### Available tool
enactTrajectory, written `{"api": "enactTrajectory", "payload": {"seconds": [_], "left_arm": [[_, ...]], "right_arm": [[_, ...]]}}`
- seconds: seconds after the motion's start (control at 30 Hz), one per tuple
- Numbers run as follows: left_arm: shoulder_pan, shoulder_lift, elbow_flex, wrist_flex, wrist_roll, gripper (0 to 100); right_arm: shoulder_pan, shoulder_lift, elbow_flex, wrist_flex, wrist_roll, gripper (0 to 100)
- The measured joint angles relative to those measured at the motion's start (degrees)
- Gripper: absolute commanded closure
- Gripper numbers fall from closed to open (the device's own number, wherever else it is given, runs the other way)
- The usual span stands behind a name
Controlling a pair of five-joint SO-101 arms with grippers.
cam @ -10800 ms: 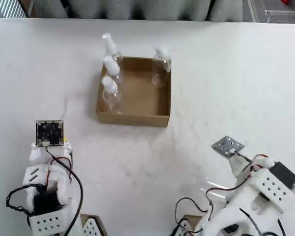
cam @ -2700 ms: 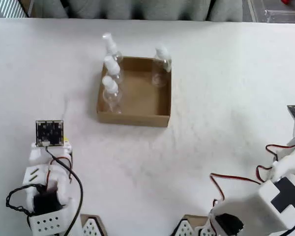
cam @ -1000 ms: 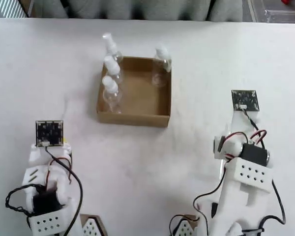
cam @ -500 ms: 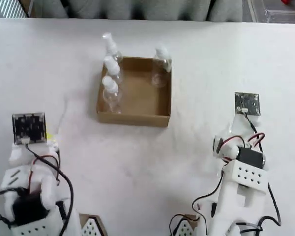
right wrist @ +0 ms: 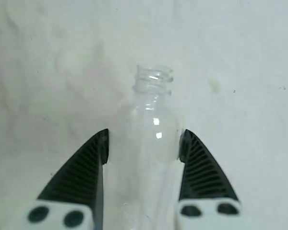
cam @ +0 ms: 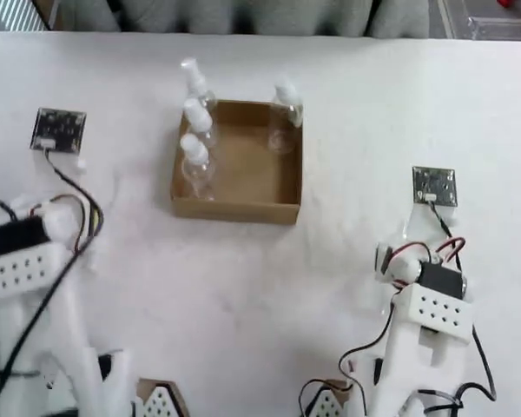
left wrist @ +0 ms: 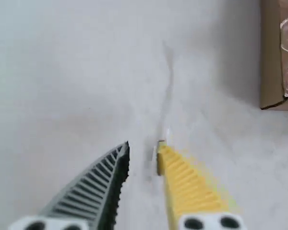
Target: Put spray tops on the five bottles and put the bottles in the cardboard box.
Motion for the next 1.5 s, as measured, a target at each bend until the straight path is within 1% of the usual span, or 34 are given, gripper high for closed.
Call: {"api": "enactTrajectory", "payload": {"seconds": [0.07, 0.2, 0.37, 0.47, 0.57, 0.7, 0.83, 0.97, 1.03, 1.1, 1.23, 1.33, 1.43, 1.5], "left_arm": [[0.0, 6.15, -2.64, -0.53, 0.0, 76], [-0.09, 18.02, -8.53, -0.79, -0.09, 76], [-0.18, 28.84, -13.71, -1.05, -0.09, 76], [-0.18, 33.05, -14.33, -1.76, -0.09, 76], [-0.18, 36.31, -14.15, -6.59, -0.09, 76], [-0.18, 39.03, -10.64, -13.89, 0.0, 76], [-1.14, 39.38, -10.2, -15.38, 0.0, 76], [-1.85, 39.38, -10.2, -15.38, -0.53, 76], [-1.76, 39.38, -10.2, -14.86, -2.81, 77], [-1.67, 39.38, -10.2, -13.01, -4.48, 82], [-1.76, 39.38, -10.2, -9.58, -5.63, 99], [-1.76, 39.38, -10.2, -7.56, -5.63, 96], [-1.76, 39.38, -10.2, -5.1, -5.63, 98], [-1.76, 39.38, -10.2, -3.34, -5.63, 98]], "right_arm": [[0.0, 0.0, 0.0, 0.0, 0.0, 97.6], [0.0, 0.0, 0.0, 0.0, 0.0, 97.6], [0.0, 0.0, 0.0, 0.0, 0.0, 97.6], [0.0, 0.0, 0.0, 0.0, 0.0, 97.6], [0.0, 0.0, 0.0, 0.0, 0.0, 97.6], [0.0, 0.0, 0.0, 0.0, 0.0, 97.6], [0.0, 0.0, 0.0, 0.0, 0.0, 97.6], [0.0, 0.0, 0.0, 0.0, 0.0, 97.6], [0.0, 0.0, 0.0, 0.0, 0.0, 97.6], [0.0, 0.0, 0.0, 0.0, 0.0, 97.6], [0.0, 0.0, 0.0, 0.0, 0.0, 97.6], [0.0, 0.0, 0.0, 0.0, 0.0, 97.6], [0.0, 0.0, 0.0, 0.0, 0.0, 97.9], [0.0, 0.0, 0.0, 0.0, 0.0, 98.1]]}}
